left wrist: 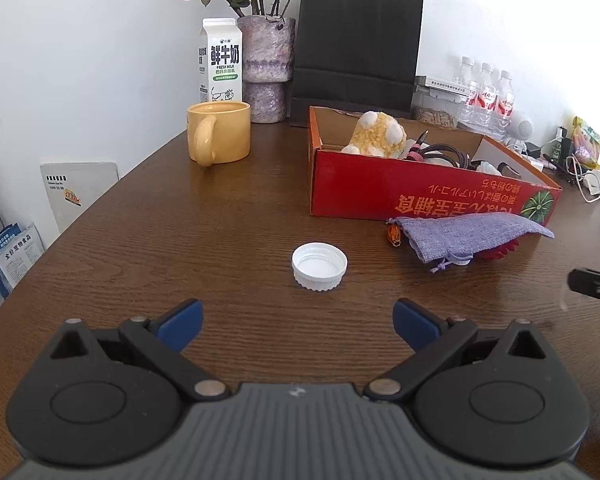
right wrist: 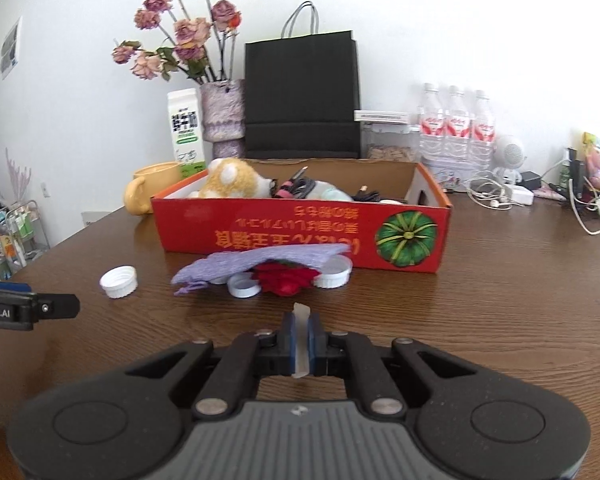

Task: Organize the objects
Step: 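Grasp the white bottle cap on the table with the left gripper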

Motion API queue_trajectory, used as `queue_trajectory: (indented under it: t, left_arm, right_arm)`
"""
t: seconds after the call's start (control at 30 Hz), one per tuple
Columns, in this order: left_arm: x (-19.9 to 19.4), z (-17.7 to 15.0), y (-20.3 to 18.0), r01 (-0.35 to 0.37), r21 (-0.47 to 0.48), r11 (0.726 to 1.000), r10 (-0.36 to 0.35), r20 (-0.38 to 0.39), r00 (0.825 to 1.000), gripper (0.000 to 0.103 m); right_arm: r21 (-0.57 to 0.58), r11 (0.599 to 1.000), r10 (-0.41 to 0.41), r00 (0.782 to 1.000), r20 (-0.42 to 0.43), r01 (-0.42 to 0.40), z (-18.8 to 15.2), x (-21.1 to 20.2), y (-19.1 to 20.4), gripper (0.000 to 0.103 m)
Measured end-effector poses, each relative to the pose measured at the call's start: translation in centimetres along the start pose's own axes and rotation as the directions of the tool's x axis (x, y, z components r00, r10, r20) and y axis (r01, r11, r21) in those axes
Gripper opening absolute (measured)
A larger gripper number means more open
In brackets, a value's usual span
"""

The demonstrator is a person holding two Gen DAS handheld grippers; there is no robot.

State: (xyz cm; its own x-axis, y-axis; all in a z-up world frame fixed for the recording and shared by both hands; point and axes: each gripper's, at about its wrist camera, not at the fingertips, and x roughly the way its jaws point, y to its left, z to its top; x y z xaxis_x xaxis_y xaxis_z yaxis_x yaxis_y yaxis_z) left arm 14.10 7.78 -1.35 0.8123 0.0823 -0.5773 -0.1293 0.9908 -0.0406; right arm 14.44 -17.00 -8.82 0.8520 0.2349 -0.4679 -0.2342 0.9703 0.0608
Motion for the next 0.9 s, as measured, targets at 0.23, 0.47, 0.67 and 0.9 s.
queue_trajectory:
  t: [0.23,0.47,0.67,0.9]
  left_arm:
    - [4.4,1.7,-1.7,-0.096,0.005,0.995,0.096,-0.050,0.994,0.103]
    - [7.0,1.8,-2.0,-0.151,-0.025,0.988,0.149,-0.077,0.986,0.103]
    - [7.4,2.1,-1.8,-0.155,-0.044,0.987,0.151,-0.084,0.985,0.103]
    - [7.4,2.1,-1.8,-0.151,-0.047,0.987,0.147,-0.082,0.986,0.101]
  right_arm:
    - [0.015,0.996,-0.094,0.995,0.025,0.093,-0.5,0.3,-2.3,0.005]
    - [-0.021,0.997,-0.067,0.997,0.049,0.068,-0.6,-0.1,-1.8,0.005]
    - [-0.023,0.998,-0.053,0.998,0.046,0.054,-0.5,-0.1,-1.6,0.005]
    - [-0.026,0.998,-0.055,0.997,0.050,0.057,-0.6,-0.1,-1.6,0.005]
